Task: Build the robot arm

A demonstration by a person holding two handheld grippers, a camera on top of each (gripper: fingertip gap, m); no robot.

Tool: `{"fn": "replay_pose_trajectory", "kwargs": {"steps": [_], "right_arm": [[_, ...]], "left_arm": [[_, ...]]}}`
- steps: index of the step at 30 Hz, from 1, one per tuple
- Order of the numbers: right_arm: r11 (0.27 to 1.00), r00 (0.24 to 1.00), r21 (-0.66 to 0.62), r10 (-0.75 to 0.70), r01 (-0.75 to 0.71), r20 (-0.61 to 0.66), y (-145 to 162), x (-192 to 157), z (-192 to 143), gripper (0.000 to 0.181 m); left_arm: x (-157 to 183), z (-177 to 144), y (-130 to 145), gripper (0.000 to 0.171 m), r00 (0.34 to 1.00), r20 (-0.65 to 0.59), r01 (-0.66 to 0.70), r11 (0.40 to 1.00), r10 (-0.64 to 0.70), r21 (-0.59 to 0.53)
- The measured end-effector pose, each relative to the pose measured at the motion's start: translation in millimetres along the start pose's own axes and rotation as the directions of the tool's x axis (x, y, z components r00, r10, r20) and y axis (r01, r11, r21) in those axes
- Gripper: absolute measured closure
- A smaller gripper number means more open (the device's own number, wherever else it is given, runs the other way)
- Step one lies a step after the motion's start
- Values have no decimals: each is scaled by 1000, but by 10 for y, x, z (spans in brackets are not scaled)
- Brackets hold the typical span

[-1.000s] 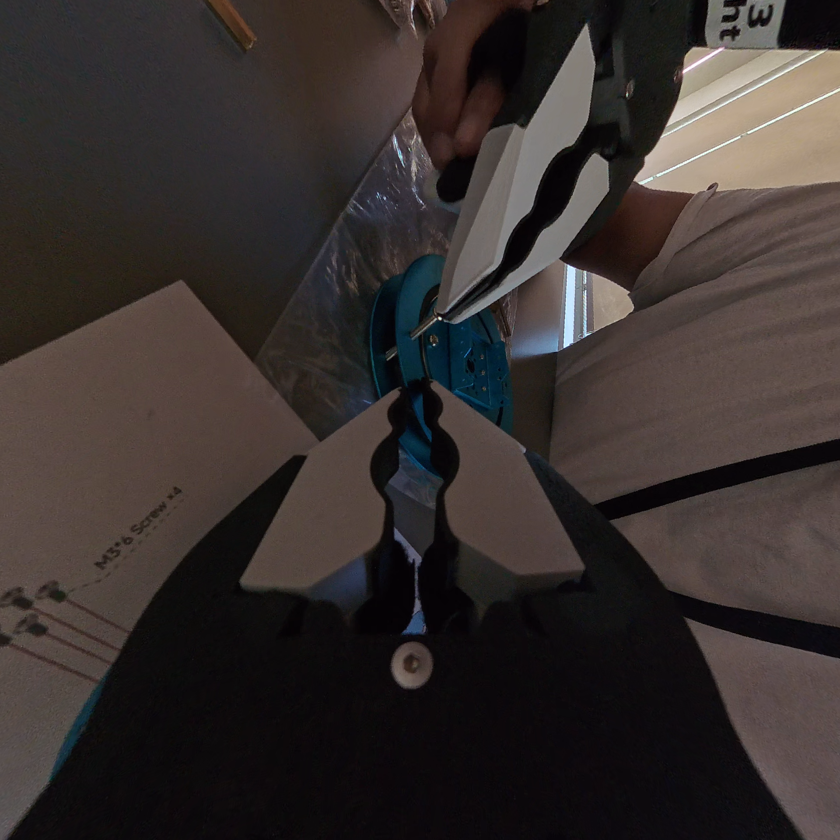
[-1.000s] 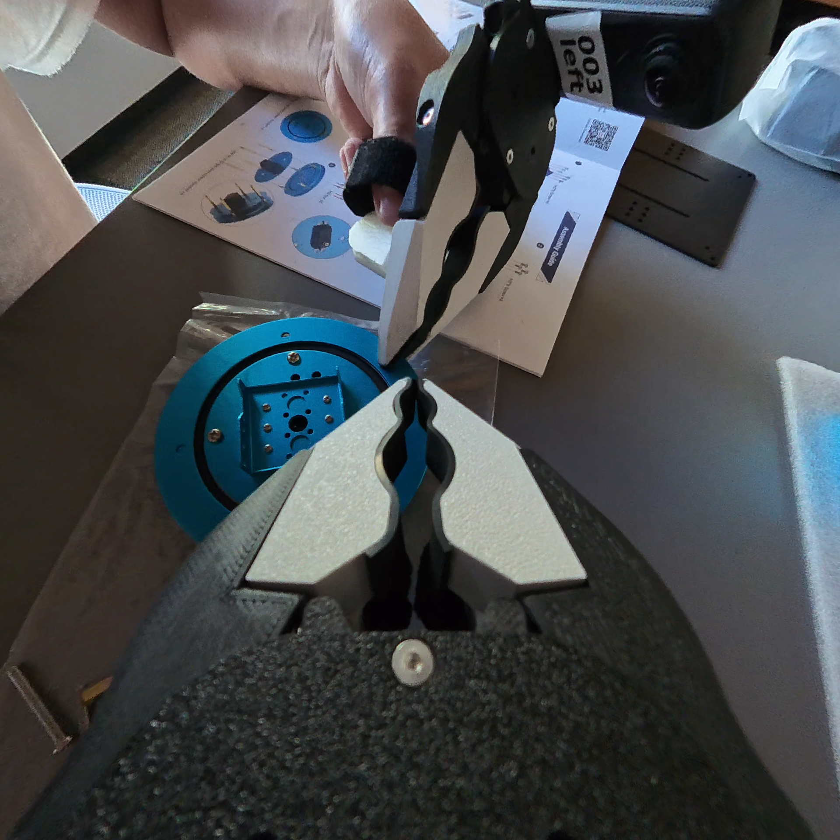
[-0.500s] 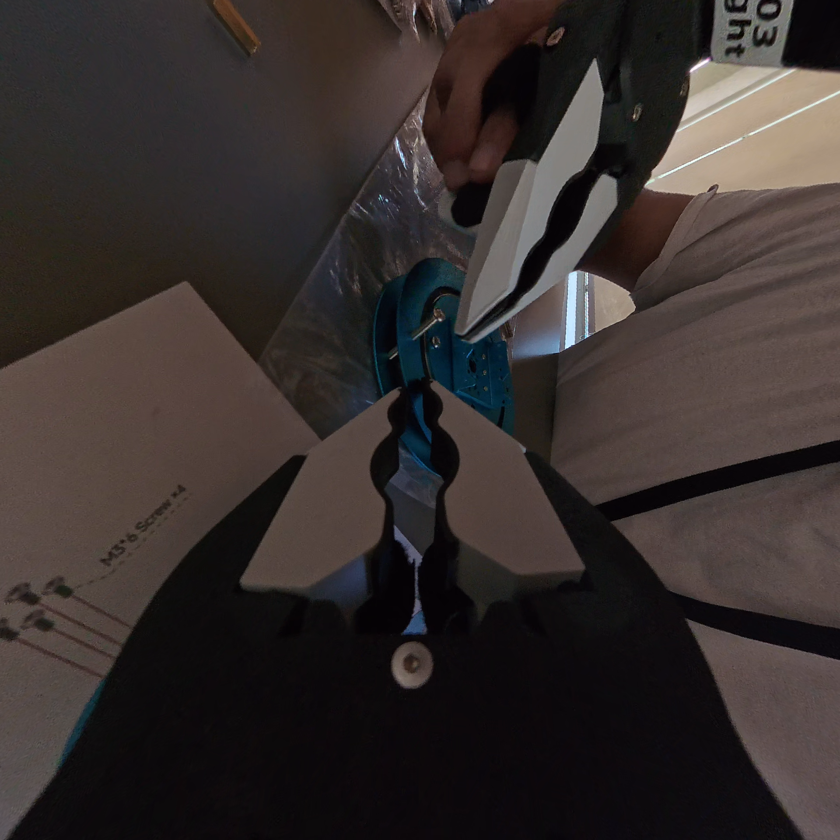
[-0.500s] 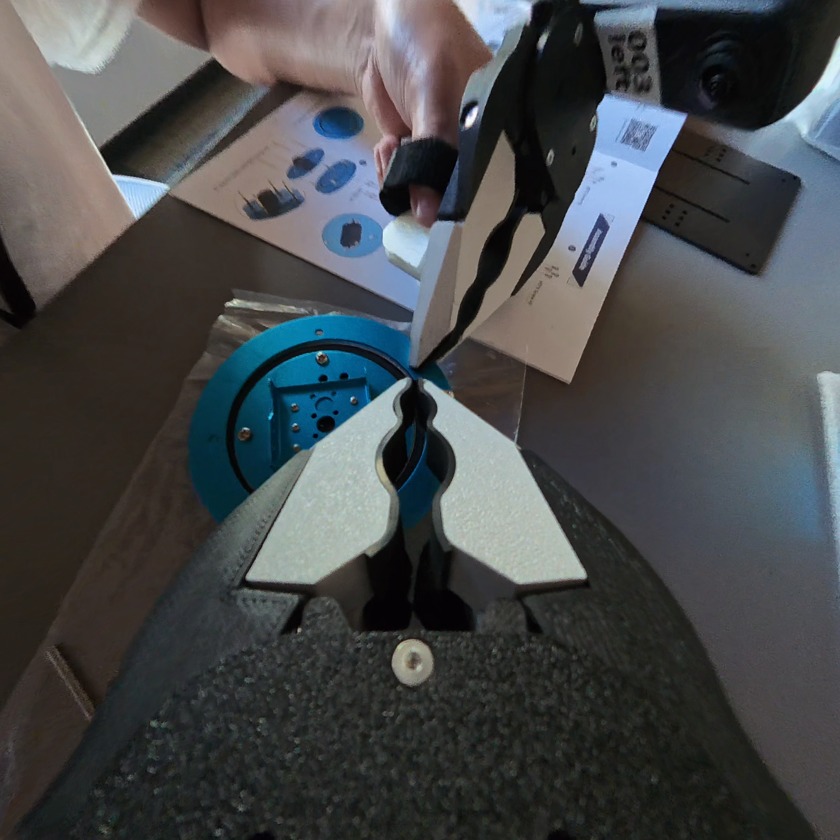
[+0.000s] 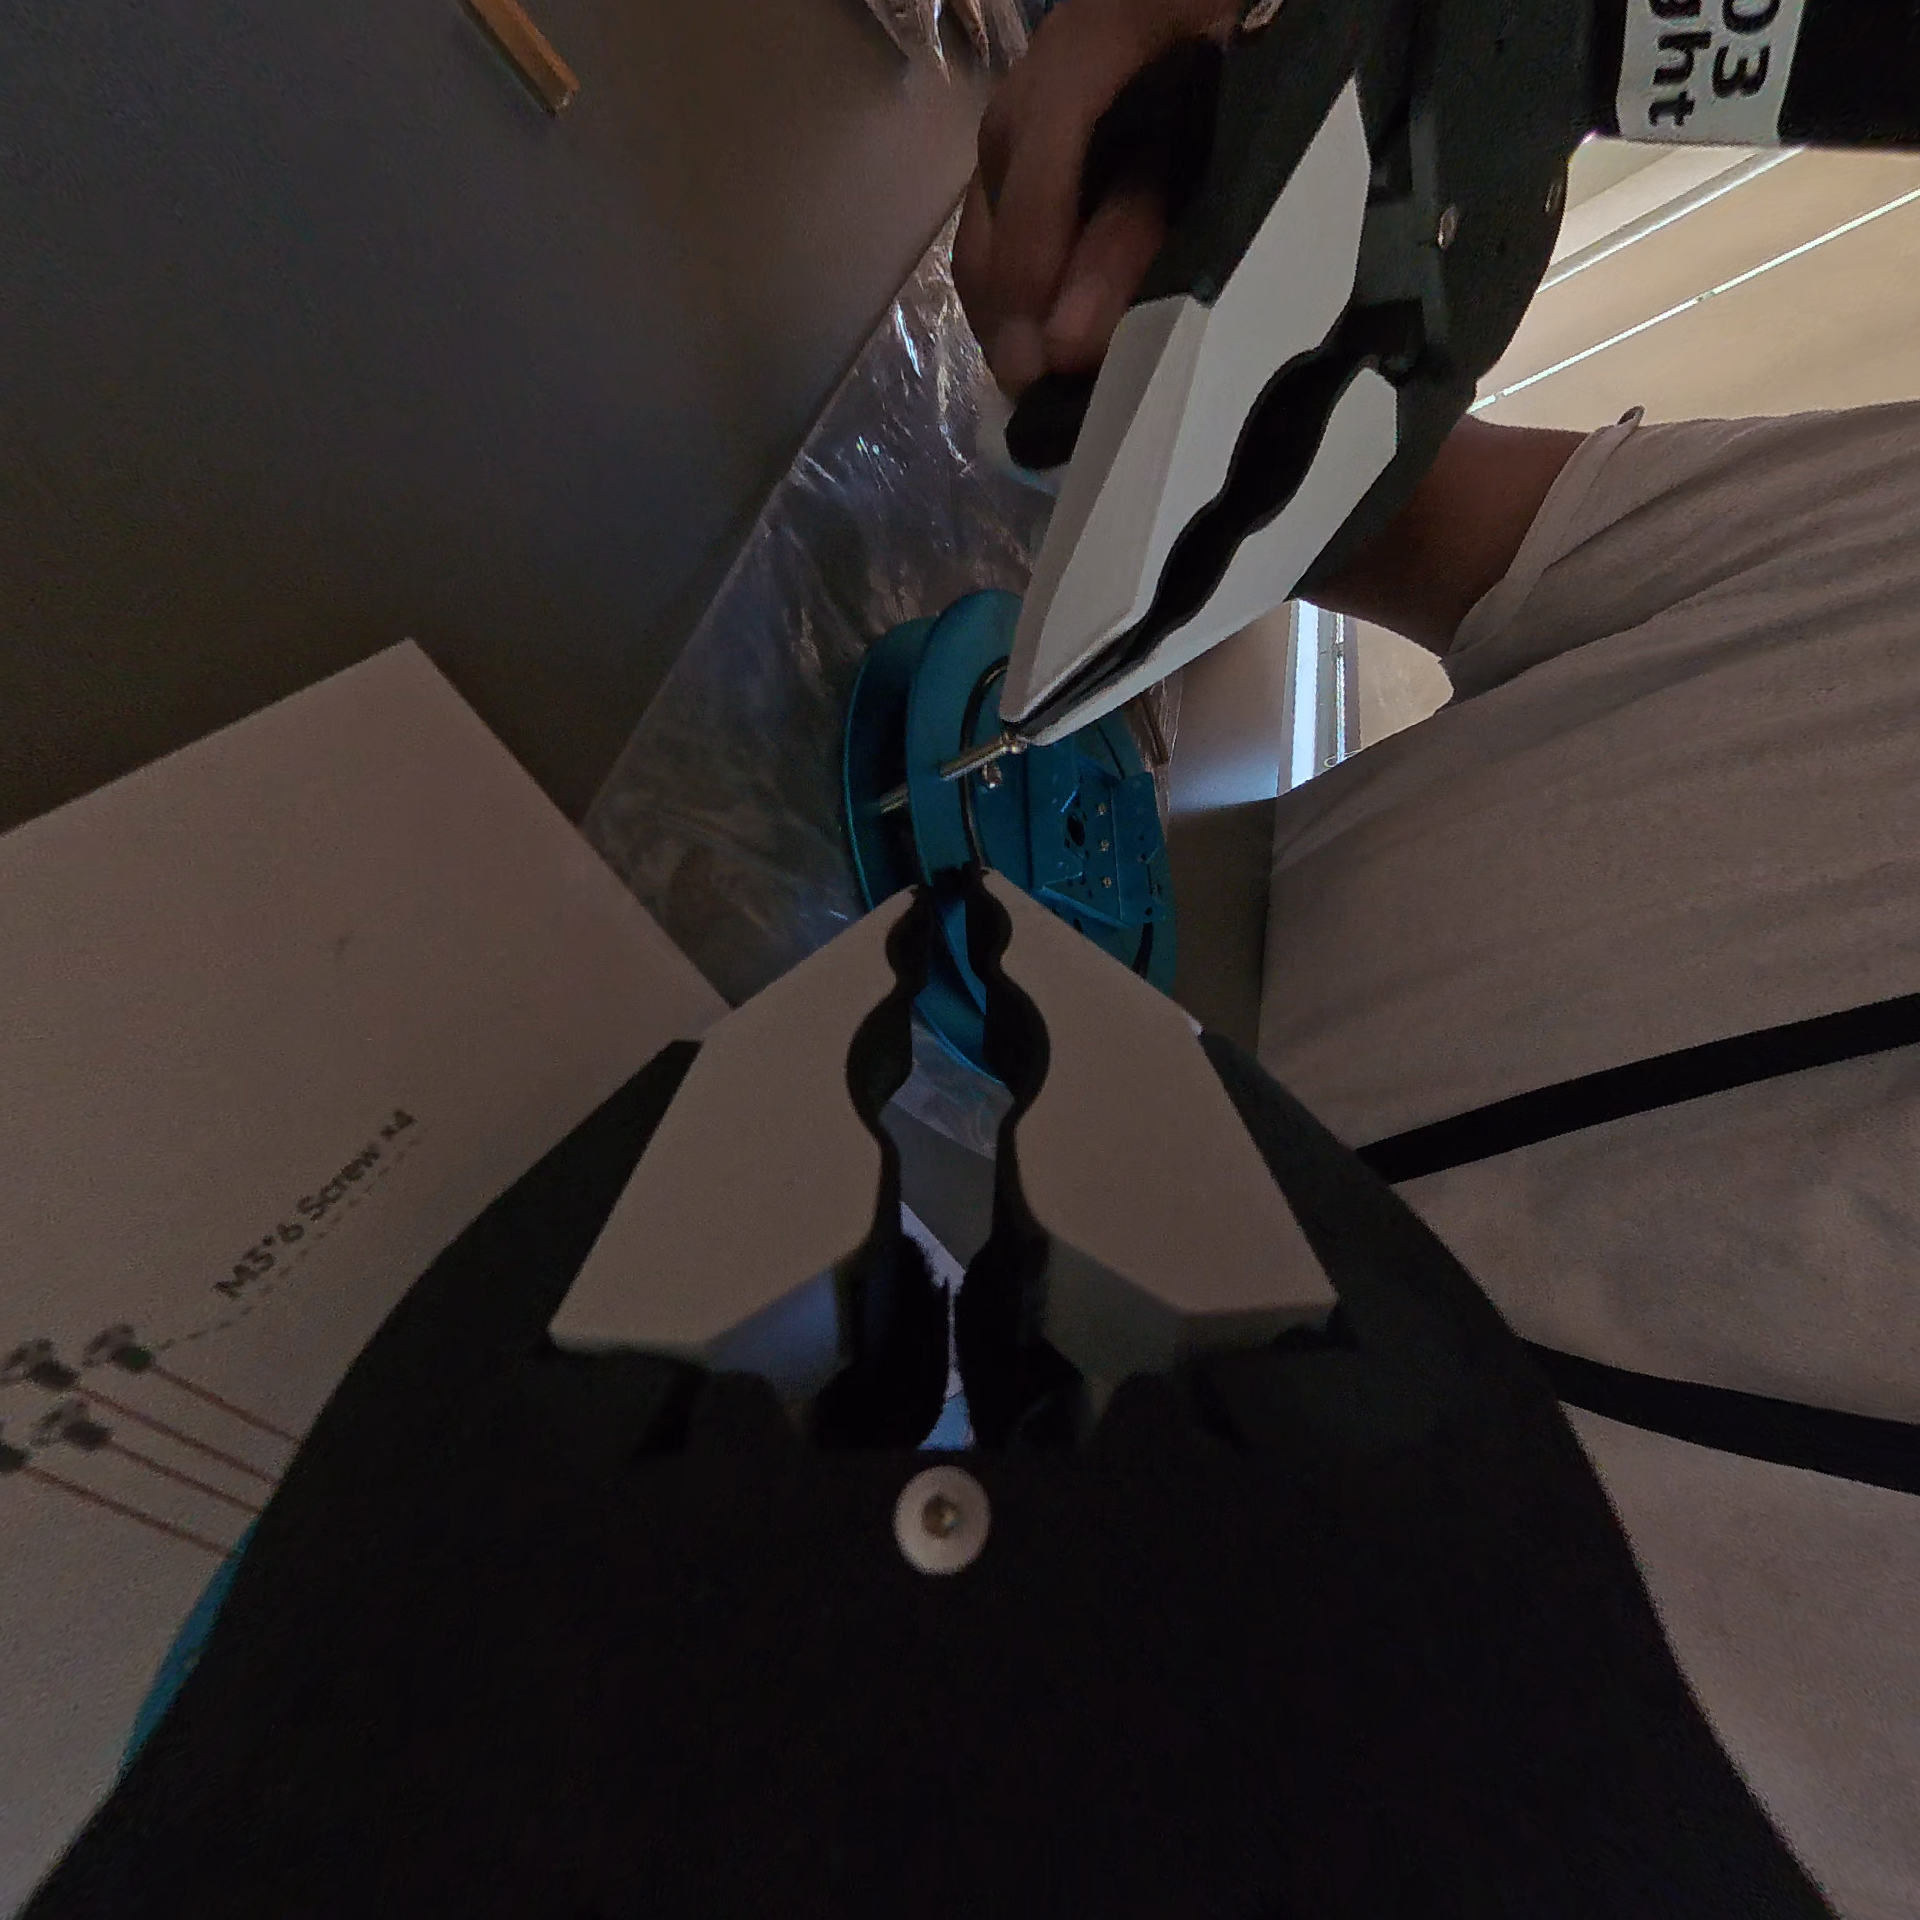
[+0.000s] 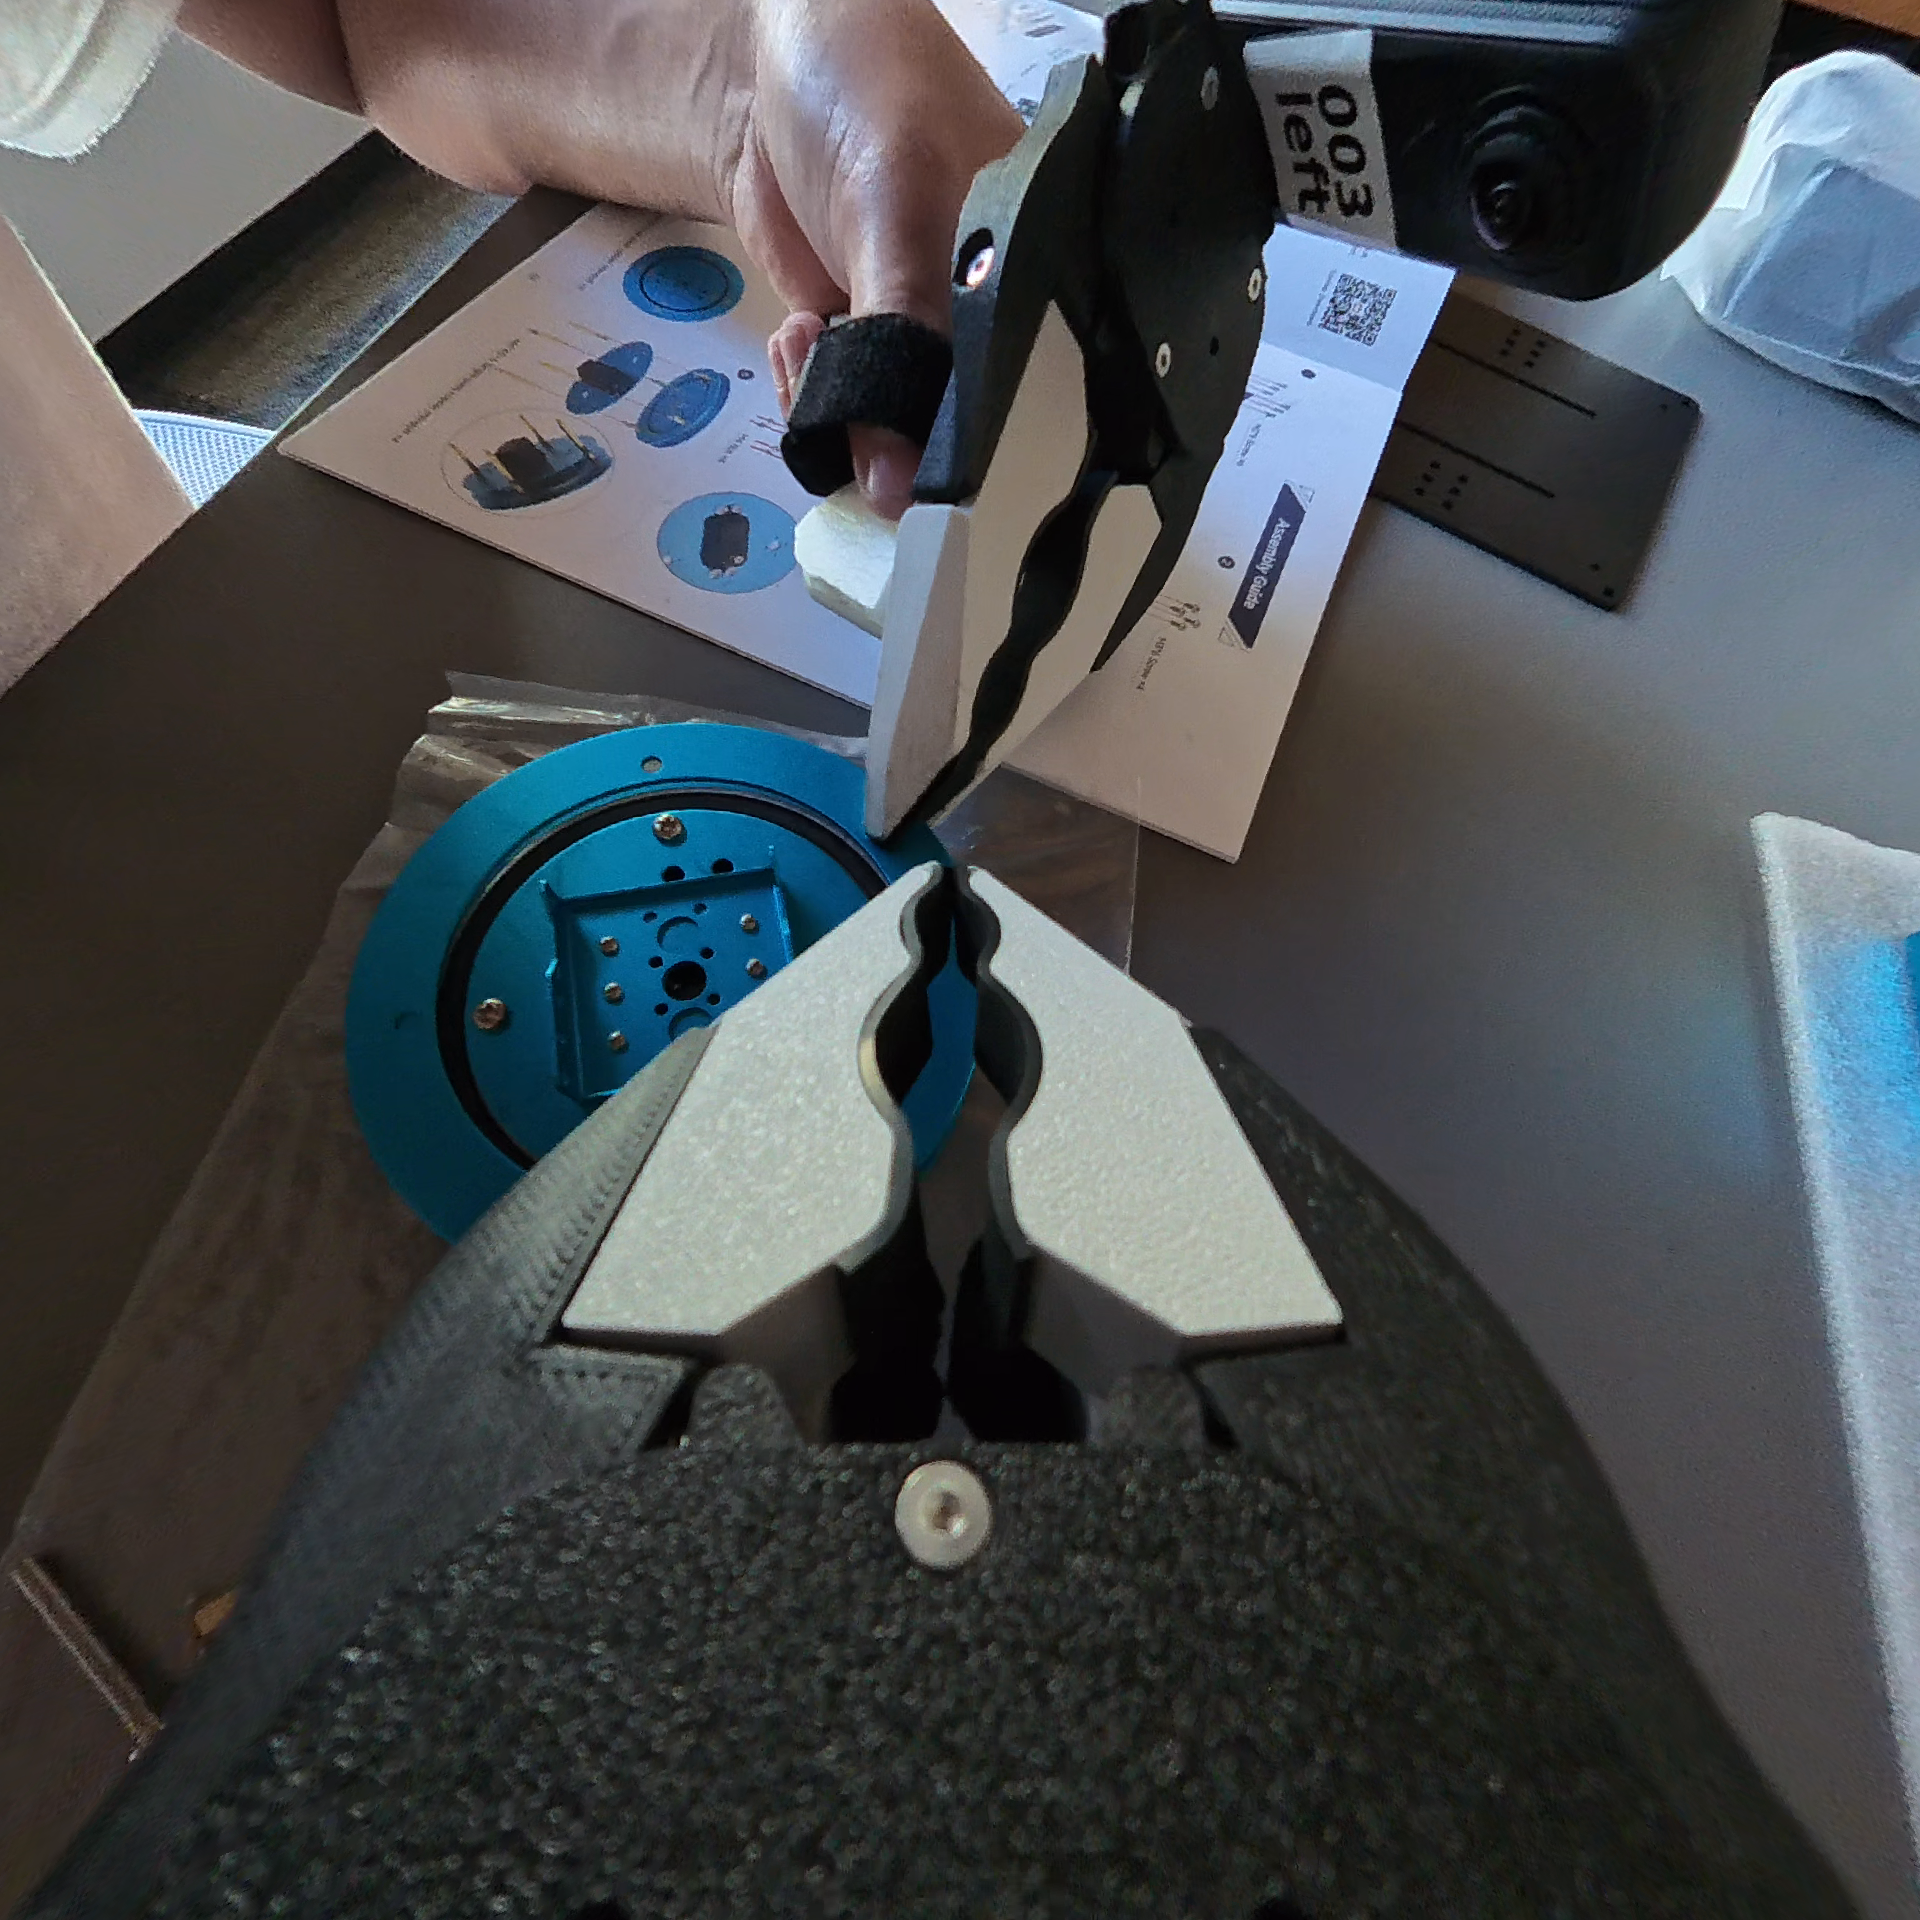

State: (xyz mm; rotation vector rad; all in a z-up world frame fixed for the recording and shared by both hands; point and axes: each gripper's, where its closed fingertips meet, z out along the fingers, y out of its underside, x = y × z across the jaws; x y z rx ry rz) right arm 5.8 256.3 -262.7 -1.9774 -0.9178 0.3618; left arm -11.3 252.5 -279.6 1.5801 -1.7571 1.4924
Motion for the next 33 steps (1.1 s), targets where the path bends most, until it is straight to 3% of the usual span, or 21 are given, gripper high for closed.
{"fn": "replay_pose_trajectory", "kwargs": {"steps": [28,33], "right_arm": [[1000,1000,0,30,-30,7,26,19,-20,181],[998,998,24,57,-58,12,36,26,-38,181]], "left_arm": [[-4,-26,-105,168,1000,14,-19,998,19,64],[21,-21,-61,168,999,25,-44,999,43,29]]}}
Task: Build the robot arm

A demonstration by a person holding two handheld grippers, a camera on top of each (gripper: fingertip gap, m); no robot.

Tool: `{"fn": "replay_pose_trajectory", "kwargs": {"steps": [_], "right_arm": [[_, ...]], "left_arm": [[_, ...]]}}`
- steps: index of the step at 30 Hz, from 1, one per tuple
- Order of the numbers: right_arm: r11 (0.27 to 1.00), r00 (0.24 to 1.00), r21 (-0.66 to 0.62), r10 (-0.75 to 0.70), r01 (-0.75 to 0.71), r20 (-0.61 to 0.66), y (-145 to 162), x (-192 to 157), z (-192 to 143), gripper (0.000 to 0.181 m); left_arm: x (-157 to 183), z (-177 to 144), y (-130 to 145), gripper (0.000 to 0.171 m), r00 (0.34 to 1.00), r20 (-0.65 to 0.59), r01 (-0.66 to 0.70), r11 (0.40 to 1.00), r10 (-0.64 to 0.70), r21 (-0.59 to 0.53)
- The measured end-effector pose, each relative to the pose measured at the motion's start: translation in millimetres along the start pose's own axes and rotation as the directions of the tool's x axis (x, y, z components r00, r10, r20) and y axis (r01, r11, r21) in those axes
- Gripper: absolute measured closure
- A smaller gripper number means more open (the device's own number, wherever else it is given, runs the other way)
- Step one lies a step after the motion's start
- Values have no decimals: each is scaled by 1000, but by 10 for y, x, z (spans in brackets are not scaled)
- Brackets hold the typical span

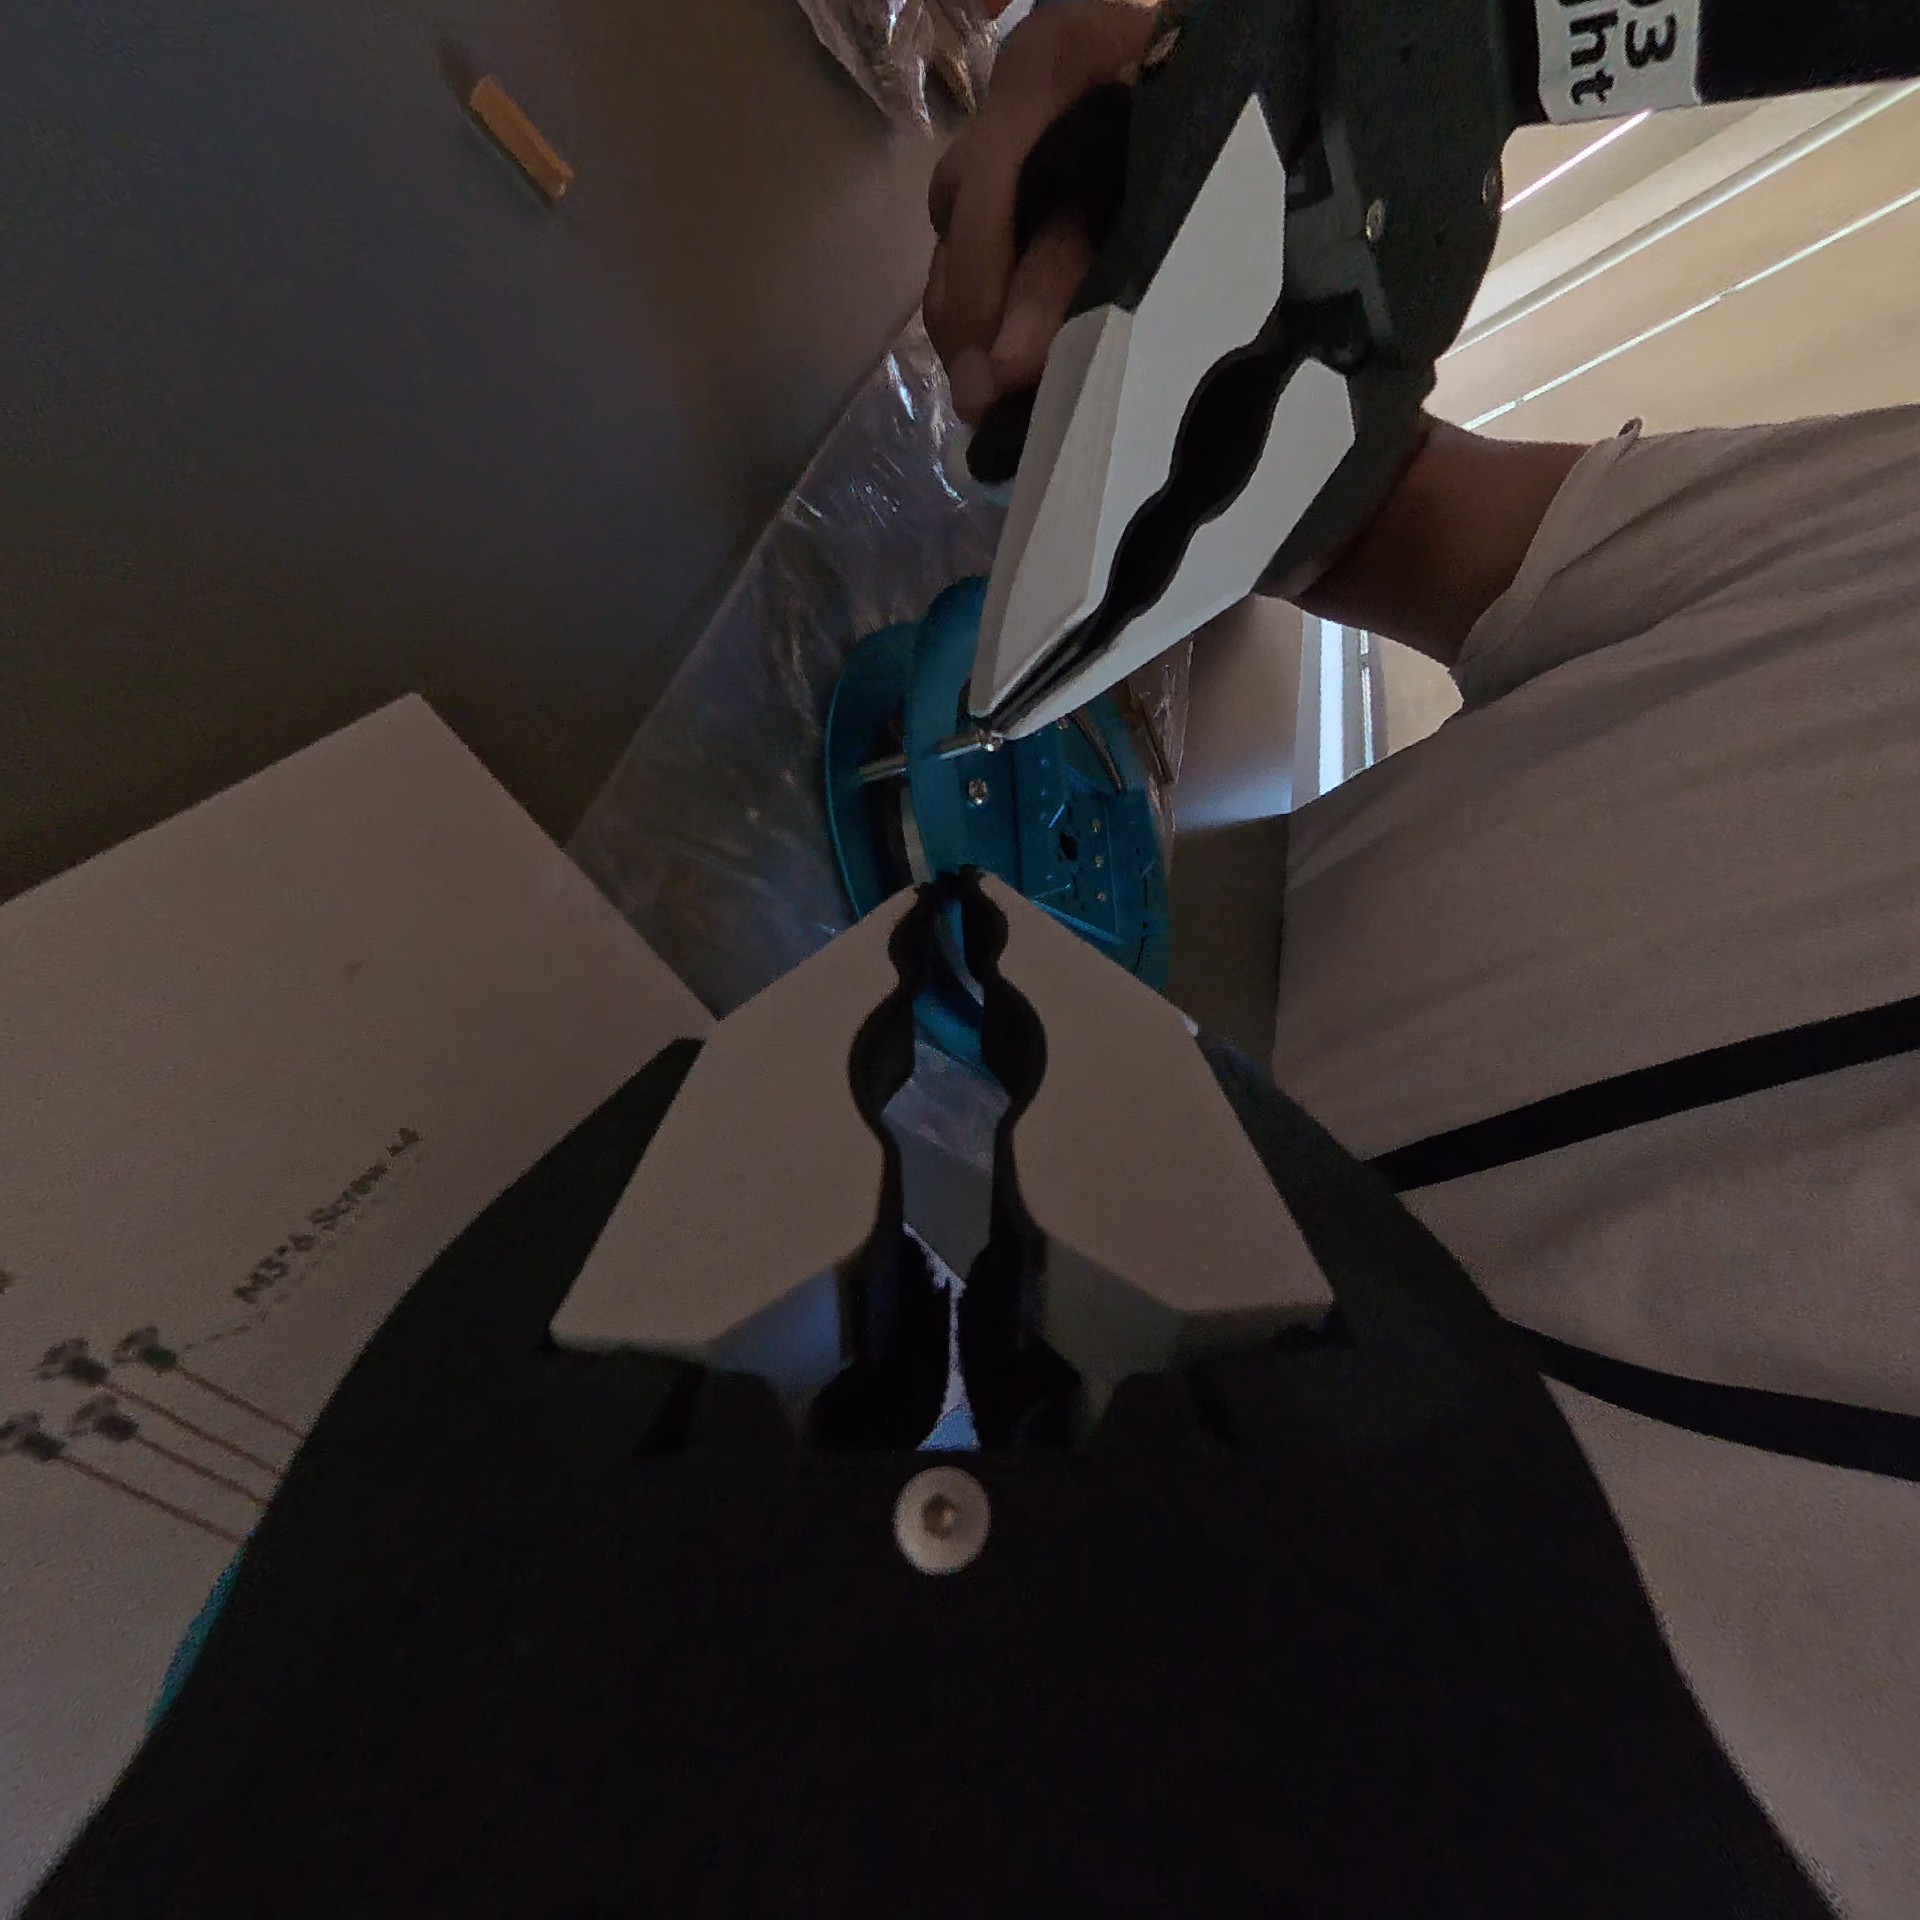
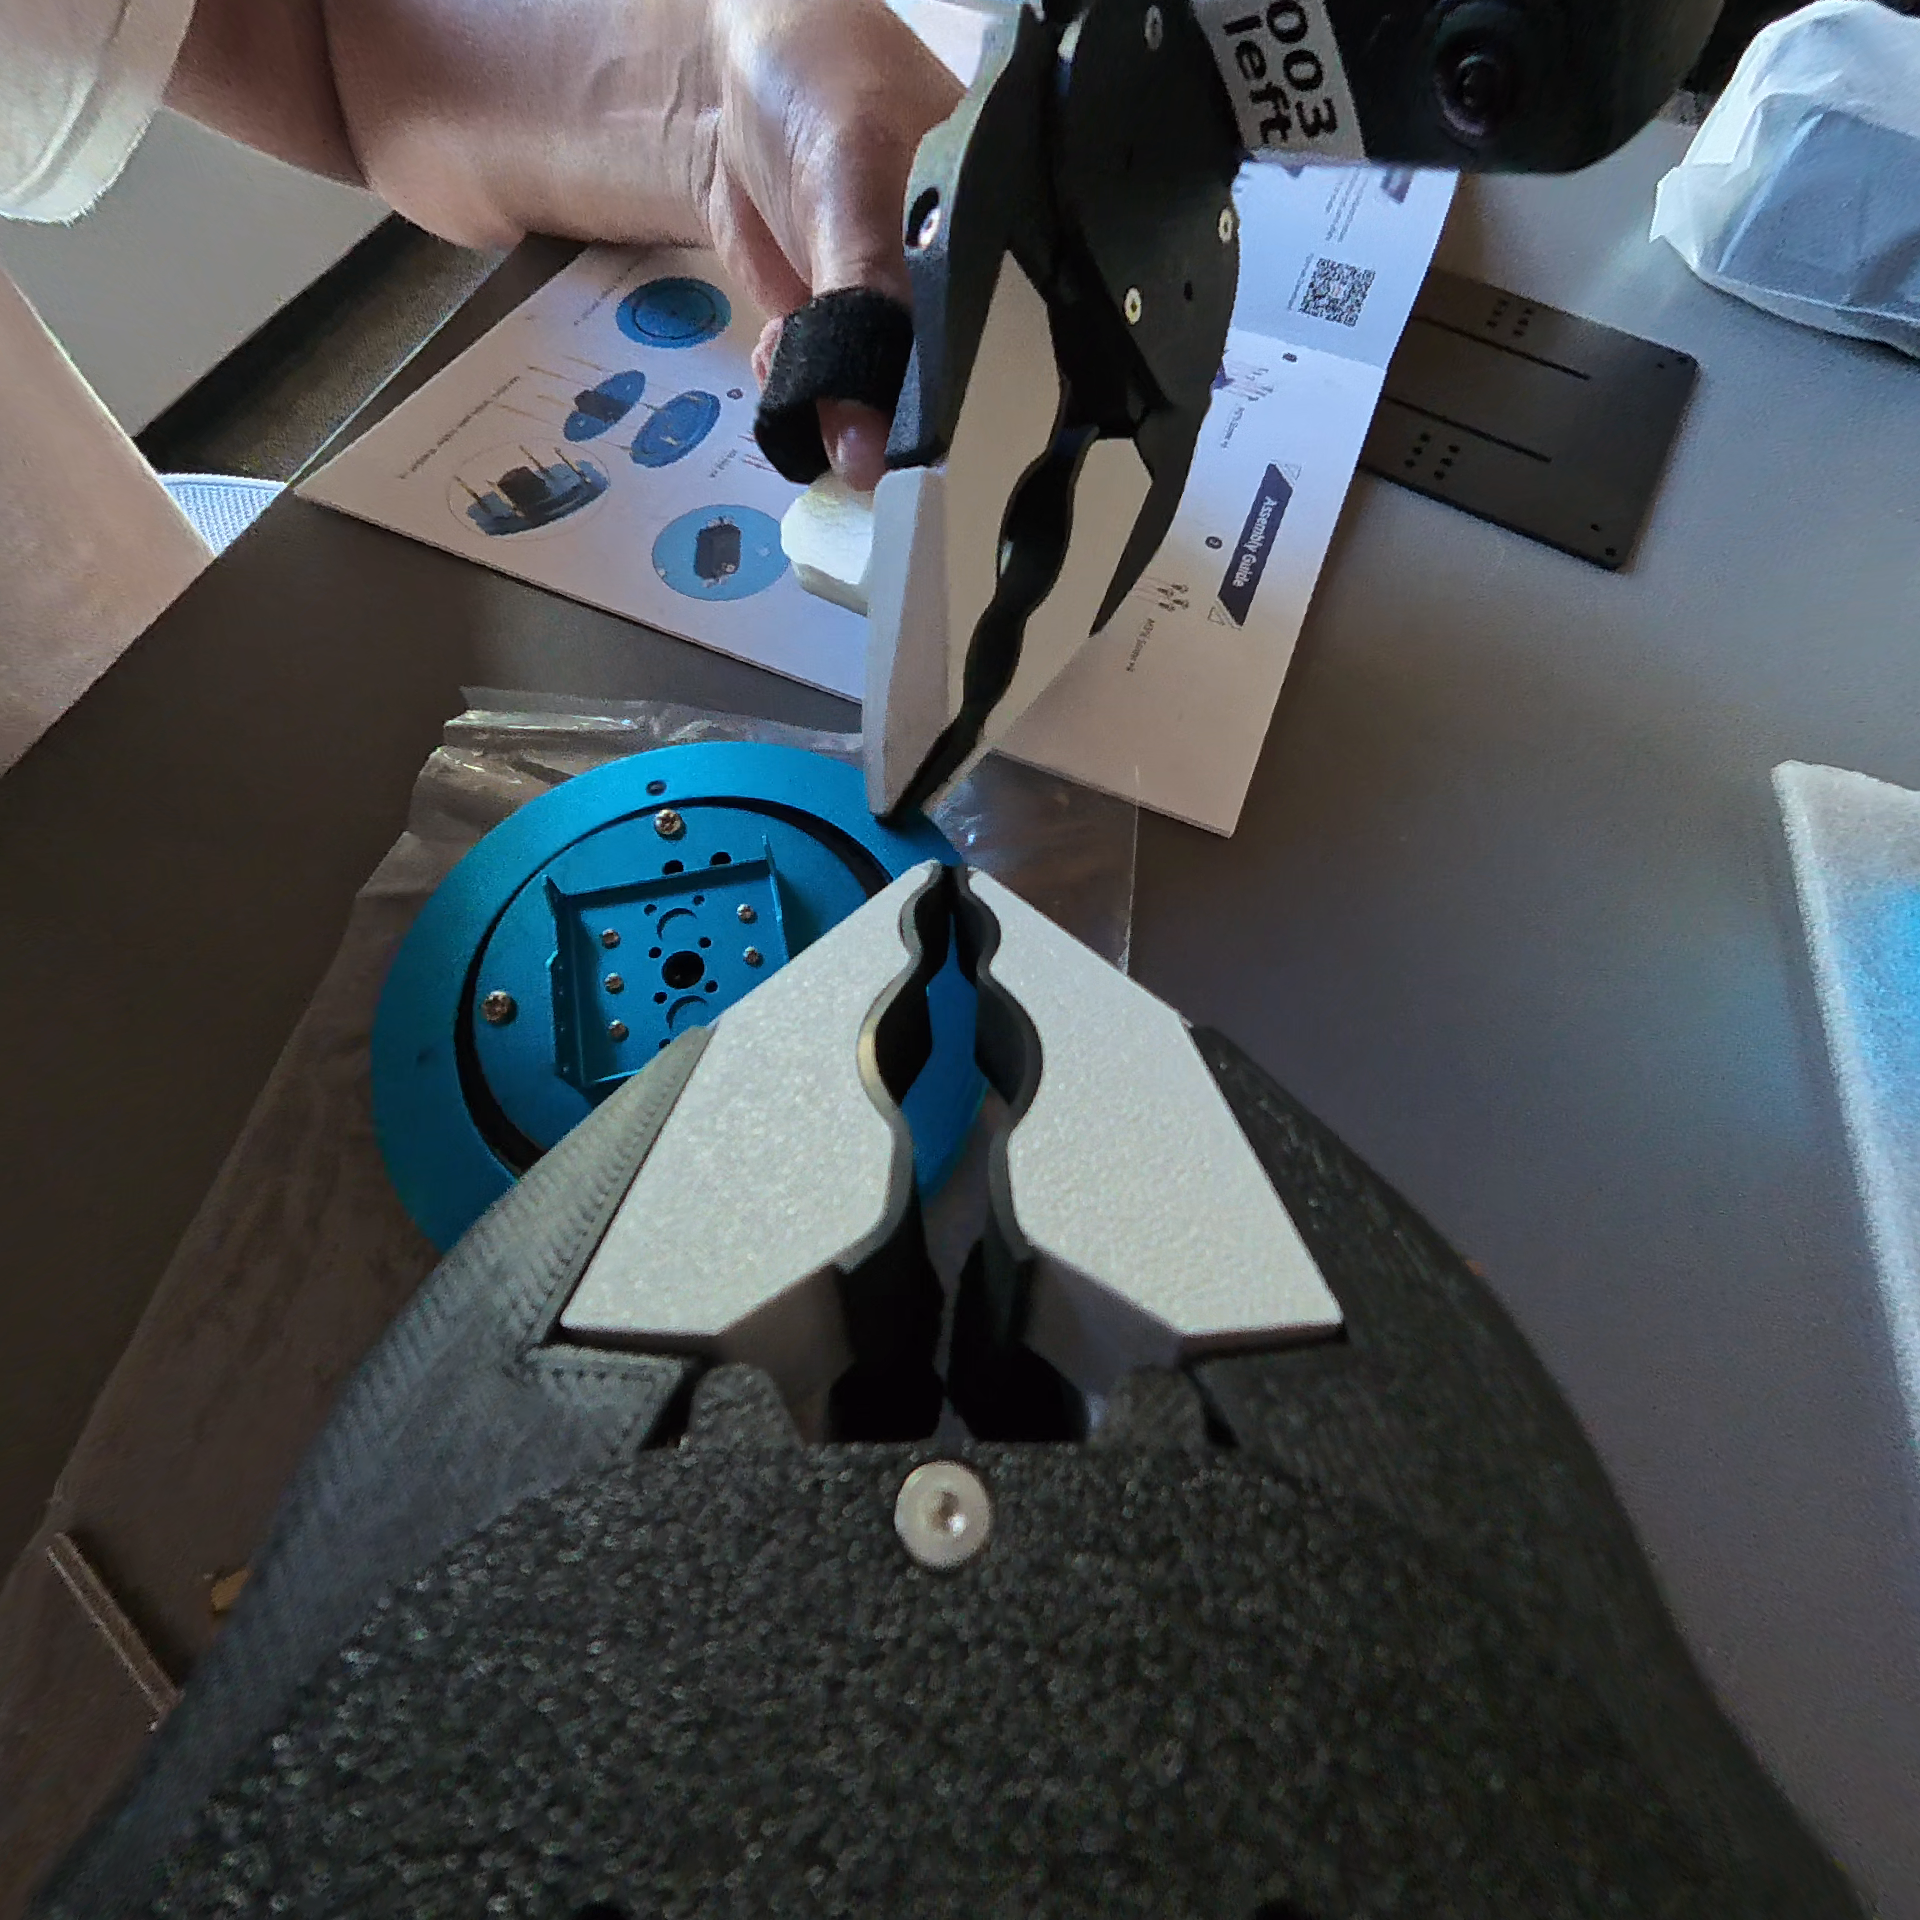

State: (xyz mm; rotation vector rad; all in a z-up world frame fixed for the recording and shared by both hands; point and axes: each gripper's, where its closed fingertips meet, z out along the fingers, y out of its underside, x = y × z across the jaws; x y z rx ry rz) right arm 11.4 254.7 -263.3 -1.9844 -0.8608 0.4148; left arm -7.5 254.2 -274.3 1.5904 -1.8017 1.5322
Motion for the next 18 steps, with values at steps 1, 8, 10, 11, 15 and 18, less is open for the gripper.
{"fn": "replay_pose_trajectory", "kwargs": {"steps": [1,8,10,11,15,18], "right_arm": [[1000,1000,1,2,-2,-5,3,10,-6,181],[1000,1000,7,-4,4,-14,14,10,-30,181],[1000,1000,2,-18,18,-20,19,7,-41,181],[1000,999,3,-23,23,-23,21,5,-44,181],[999,1000,29,-11,12,-27,25,4,-53,181],[998,999,55,-27,30,-47,22,21,-49,181]], "left_arm": [[-5,-5,-10,168,1000,15,-12,1000,12,4],[119,-58,-76,148,998,46,-38,998,36,44],[174,-6,0,141,996,73,-60,998,58,15],[179,18,13,140,992,101,-76,997,74,18],[234,48,5,137,975,190,-124,992,116,32],[178,17,-6,137,931,314,-204,979,188,18]]}}
